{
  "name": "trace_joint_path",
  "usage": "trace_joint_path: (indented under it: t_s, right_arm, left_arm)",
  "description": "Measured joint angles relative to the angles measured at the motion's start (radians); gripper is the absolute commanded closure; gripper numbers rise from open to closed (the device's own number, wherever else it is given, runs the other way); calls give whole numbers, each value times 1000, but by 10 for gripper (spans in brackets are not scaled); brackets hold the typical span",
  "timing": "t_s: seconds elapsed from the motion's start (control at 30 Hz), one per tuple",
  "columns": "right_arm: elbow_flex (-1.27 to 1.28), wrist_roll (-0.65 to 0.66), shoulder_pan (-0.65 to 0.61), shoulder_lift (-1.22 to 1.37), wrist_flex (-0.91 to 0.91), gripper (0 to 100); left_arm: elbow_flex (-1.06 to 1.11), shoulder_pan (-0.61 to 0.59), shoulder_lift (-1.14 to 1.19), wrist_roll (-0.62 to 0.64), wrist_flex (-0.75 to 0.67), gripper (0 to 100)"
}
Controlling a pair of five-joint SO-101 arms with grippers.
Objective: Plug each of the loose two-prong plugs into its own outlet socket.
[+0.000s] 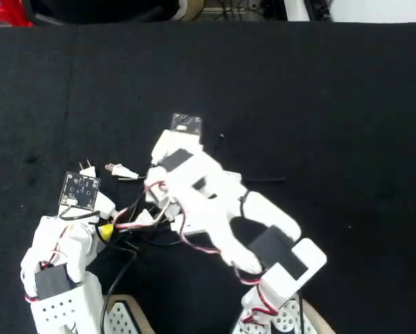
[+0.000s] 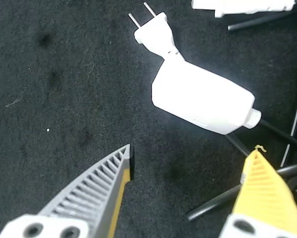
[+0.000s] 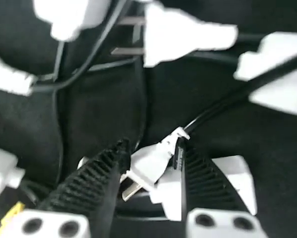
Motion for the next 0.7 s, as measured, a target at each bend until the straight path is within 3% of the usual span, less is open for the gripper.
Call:
trace_joint_path:
  t_s: [0.23,0.37,0.7]
  right_arm:
    - [-23,0,-23,74,-17,852]
    - [-55,0,-25,100,-15,985]
    - [-84,55,-21,95,41,987]
  left_arm:
    - [0,0,0,0,0,654]
    - [0,0,0,0,0,654]
    - [0,0,2,0,0,654]
